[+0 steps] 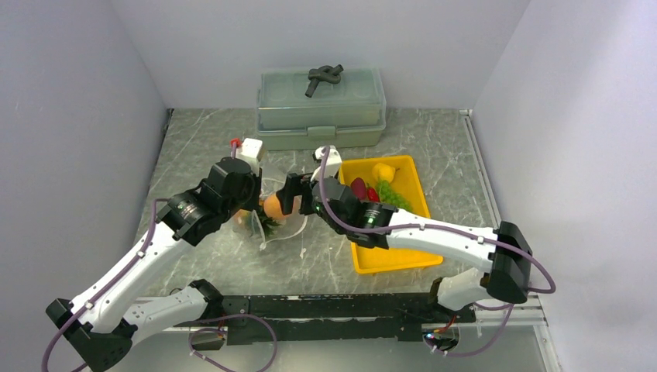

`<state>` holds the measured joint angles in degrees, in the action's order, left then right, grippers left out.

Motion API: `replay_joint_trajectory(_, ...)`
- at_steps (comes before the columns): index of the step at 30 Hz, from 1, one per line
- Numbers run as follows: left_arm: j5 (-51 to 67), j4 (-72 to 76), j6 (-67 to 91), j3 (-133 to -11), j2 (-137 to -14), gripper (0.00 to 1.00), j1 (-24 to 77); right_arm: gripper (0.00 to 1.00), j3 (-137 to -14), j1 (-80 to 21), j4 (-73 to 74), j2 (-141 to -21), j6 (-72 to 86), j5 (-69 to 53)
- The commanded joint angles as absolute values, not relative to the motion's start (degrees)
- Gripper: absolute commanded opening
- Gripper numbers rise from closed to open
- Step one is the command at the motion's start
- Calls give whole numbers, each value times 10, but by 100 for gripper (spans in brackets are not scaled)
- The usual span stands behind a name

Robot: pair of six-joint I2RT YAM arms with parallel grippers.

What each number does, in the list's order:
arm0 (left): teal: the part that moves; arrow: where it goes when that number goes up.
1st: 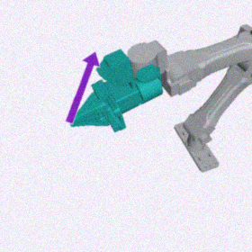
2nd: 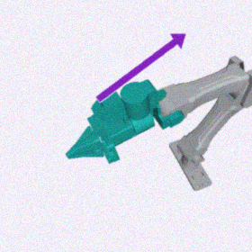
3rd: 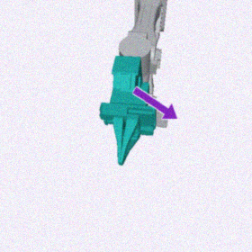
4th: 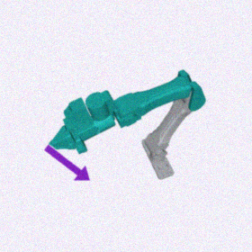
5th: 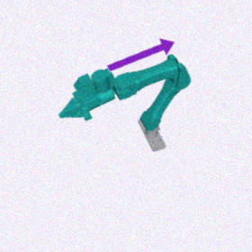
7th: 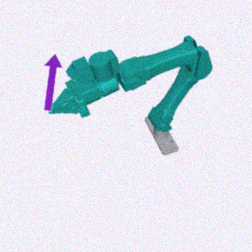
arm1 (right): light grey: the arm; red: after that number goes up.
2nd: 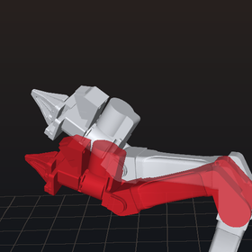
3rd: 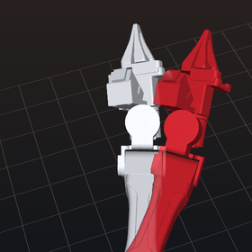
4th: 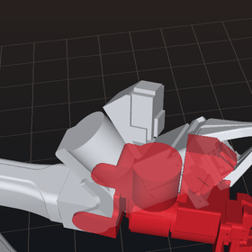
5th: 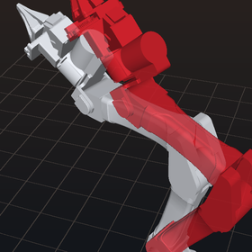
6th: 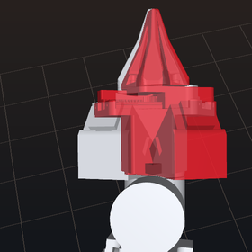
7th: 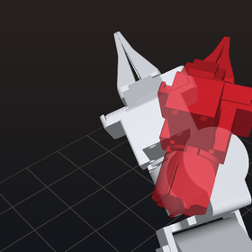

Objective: Place the food in the zip-top bag and seal the zipper
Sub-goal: Place the fake fruit in the zipper food storage bag, then adjust the zipper food storage bag at the center of the board.

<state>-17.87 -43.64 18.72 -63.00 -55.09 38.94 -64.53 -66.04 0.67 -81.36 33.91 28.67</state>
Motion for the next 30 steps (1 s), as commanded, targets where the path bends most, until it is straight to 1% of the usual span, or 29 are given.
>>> replay_joint_trajectory(1, -178, -426, 191, -633, -553, 0, 386, 89, -642, -667, 96, -783, 388, 276)
replay_joint_trajectory(3, -177, -425, 191, -632, -553, 0, 386, 87, -630, -668, 113, -774, 414, 271)
replay_joint_trajectory(9, -176, -425, 191, -632, -552, 0, 386, 85, -560, -671, 98, -752, 487, 236)
replay_joint_trajectory(19, -173, -426, 191, -633, -555, 0, 386, 80, -535, -676, 51, -780, 566, 228)
replay_joint_trajectory(24, -168, -425, 190, -631, -555, 0, 387, 70, -553, -676, 42, -811, 598, 234)
replay_joint_trajectory(29, -166, -426, 190, -633, -555, 0, 386, 51, -577, -676, 52, -833, 610, 243)
replay_joint_trajectory(30, -166, -427, 190, -632, -554, 0, 387, 48, -578, -676, 50, -836, 610, 242)
